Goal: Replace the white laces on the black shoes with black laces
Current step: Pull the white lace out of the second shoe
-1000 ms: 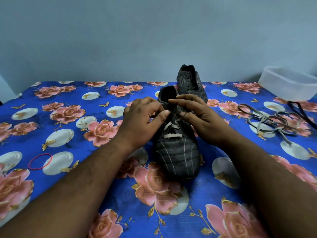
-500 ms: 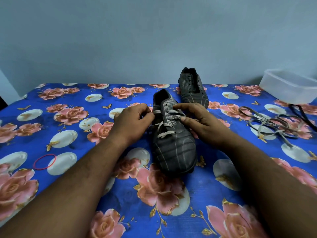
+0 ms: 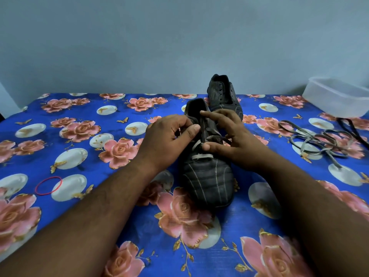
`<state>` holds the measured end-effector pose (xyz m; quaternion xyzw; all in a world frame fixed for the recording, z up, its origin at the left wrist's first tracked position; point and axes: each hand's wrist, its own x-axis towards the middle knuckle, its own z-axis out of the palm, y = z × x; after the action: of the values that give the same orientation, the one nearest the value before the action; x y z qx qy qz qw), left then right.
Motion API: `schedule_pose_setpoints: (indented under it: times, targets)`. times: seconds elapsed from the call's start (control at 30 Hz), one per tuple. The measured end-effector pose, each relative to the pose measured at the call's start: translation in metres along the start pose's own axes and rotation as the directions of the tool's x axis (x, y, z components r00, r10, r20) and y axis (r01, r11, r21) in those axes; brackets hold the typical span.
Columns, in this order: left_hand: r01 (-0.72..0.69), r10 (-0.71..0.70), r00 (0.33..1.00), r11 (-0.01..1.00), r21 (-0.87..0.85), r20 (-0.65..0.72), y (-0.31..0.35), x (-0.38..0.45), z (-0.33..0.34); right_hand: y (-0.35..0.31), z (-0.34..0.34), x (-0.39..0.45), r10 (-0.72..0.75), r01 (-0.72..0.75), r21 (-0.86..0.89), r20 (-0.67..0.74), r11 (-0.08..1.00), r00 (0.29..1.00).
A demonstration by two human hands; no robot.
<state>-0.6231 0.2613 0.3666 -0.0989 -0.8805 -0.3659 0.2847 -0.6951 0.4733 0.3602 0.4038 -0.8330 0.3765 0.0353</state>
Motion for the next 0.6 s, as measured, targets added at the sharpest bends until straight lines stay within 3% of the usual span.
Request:
schedule_pose_setpoints:
  times: [0.2,0.37,0.47,0.53,0.6]
  targets:
    - [0.273,-0.280,0.953,0.959,0.075,0.111,-0.014,0.001,-0.004,0.000,0.000,0.001,-0.011,0.011,-0.023,0.012,1.000,1.000]
    - [0.388,-0.475,0.876,0.799,0.459,0.087,-0.025,0.001,-0.017,-0.002,0.000,0.000,0.009,-0.009,-0.002,0.011,1.000,1.000]
    - [0.345,-0.397,0.917,0.827,0.443,0.027,-0.023,0.001,-0.015,-0.001,-0.001,0.000,0.030,-0.031,0.016,0.017,0.999,0.999]
    - [0.228,-0.239,0.971,0.948,0.222,0.021,-0.019,0.003,-0.011,-0.001,-0.002,0.000,0.031,-0.031,0.019,0.021,0.999,0.999]
    - [0.111,-0.113,0.993,0.993,0.047,0.044,-0.014,0.004,-0.008,-0.001,-0.002,0.000,0.026,-0.027,0.029,0.021,0.999,0.999]
